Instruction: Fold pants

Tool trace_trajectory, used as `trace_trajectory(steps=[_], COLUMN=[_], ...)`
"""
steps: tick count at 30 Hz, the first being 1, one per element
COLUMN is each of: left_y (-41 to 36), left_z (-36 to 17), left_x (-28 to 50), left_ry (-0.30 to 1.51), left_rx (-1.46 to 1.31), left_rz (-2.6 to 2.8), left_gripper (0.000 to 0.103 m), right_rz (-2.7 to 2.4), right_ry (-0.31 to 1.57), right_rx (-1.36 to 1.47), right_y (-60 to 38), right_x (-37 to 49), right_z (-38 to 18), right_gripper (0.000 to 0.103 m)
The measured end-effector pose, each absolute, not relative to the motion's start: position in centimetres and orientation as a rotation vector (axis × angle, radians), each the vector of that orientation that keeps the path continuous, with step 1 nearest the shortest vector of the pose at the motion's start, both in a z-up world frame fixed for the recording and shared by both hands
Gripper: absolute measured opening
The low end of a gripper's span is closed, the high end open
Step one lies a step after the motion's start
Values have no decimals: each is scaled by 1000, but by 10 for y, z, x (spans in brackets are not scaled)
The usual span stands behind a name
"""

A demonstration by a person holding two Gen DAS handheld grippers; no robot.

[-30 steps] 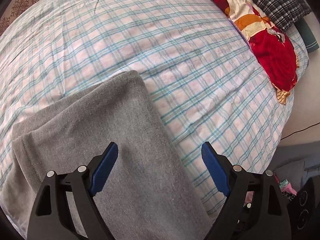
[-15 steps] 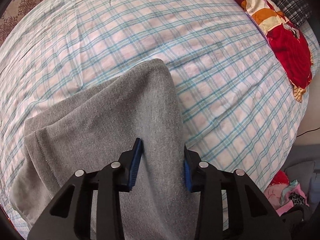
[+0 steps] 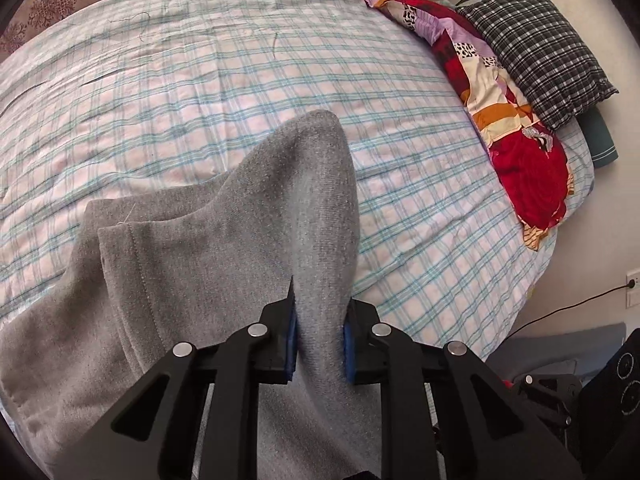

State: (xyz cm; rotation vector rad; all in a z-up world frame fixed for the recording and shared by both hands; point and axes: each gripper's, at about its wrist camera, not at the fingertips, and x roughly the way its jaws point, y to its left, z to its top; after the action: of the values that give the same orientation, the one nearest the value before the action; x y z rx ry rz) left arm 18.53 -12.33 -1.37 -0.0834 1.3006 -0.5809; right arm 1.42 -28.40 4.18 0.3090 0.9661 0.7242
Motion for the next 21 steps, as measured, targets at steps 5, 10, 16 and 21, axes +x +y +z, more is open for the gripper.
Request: trace_trajectory(steps=[5,10,16,21], left_y=[-89,-47,-1,42], left_z=[1,17,21,25], left_x=[182,178,172,173], left_ry=[1260,1214,1192,1164], left_rx=[-155,-215,-258,-322], left_rz=[-575,-559,-531,-514], left_gripper=[17,17,16,16], right_rz=[724,679,774,899], right_ry=[953,1026,1095,1092], right_rx=[335,312,380,449], right_y=[-287,-274,-238,-209], right_x=[19,32,44,50], right_z=[45,23,4,19], right_gripper=[53,55,60,61])
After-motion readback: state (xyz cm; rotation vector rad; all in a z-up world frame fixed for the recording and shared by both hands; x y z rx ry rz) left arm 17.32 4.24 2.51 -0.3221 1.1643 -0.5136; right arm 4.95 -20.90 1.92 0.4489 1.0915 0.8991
